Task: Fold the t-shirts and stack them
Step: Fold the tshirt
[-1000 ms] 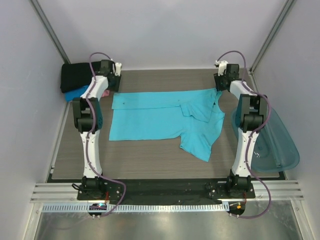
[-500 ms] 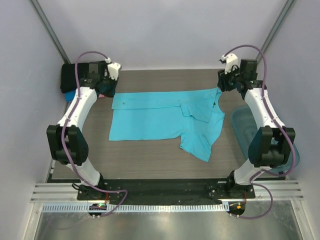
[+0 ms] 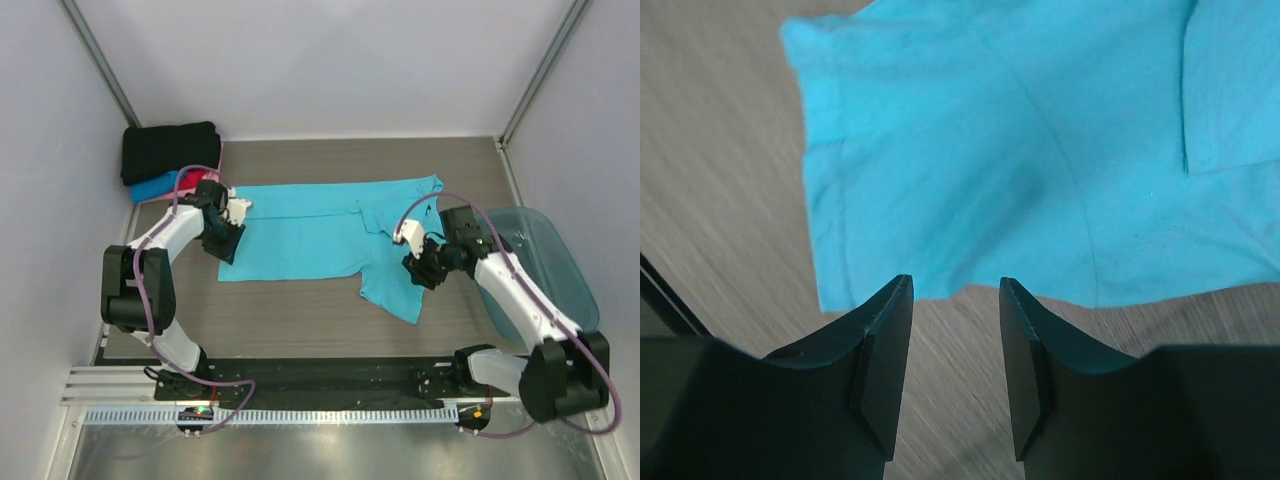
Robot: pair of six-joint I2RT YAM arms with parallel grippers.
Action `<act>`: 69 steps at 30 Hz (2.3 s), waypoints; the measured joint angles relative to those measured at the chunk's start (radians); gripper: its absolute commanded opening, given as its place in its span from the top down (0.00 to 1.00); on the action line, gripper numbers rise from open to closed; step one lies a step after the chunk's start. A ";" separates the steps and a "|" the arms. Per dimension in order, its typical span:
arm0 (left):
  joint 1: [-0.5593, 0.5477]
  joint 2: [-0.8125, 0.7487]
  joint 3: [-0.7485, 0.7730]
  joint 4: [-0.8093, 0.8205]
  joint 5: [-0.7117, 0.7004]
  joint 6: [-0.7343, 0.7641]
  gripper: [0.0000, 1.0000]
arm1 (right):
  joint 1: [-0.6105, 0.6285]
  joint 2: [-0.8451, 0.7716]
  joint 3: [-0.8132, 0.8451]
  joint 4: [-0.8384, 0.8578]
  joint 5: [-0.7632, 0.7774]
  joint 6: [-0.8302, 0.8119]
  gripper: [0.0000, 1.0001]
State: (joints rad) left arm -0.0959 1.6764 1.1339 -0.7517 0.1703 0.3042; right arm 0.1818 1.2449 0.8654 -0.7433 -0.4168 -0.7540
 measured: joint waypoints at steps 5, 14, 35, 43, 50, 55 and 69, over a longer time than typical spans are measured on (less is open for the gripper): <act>0.000 -0.038 -0.031 -0.004 -0.026 0.017 0.63 | 0.064 -0.254 -0.154 -0.060 0.002 -0.196 0.53; 0.000 -0.055 -0.029 -0.005 -0.068 0.015 0.63 | 0.099 -0.315 -0.290 -0.106 0.025 -0.431 0.48; 0.070 -0.066 -0.039 0.005 -0.125 0.013 0.62 | 0.134 -0.127 -0.332 -0.048 -0.022 -0.608 0.55; 0.077 -0.066 -0.074 0.009 -0.126 0.013 0.62 | 0.154 -0.110 -0.335 -0.044 -0.024 -0.641 0.79; 0.134 -0.070 -0.093 -0.010 -0.102 -0.006 0.56 | 0.170 -0.113 -0.328 -0.035 -0.005 -0.595 0.98; 0.230 -0.051 -0.053 -0.100 0.026 -0.070 0.57 | 0.171 -0.225 -0.293 -0.035 0.021 -0.513 0.99; 0.259 0.161 0.041 -0.152 0.175 -0.139 0.58 | 0.171 -0.328 -0.246 -0.032 0.084 -0.348 0.99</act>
State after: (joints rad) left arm 0.1635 1.8374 1.1751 -0.9035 0.3450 0.1650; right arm 0.3527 0.9165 0.6197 -0.7757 -0.3328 -1.1023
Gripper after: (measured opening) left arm 0.431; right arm 0.028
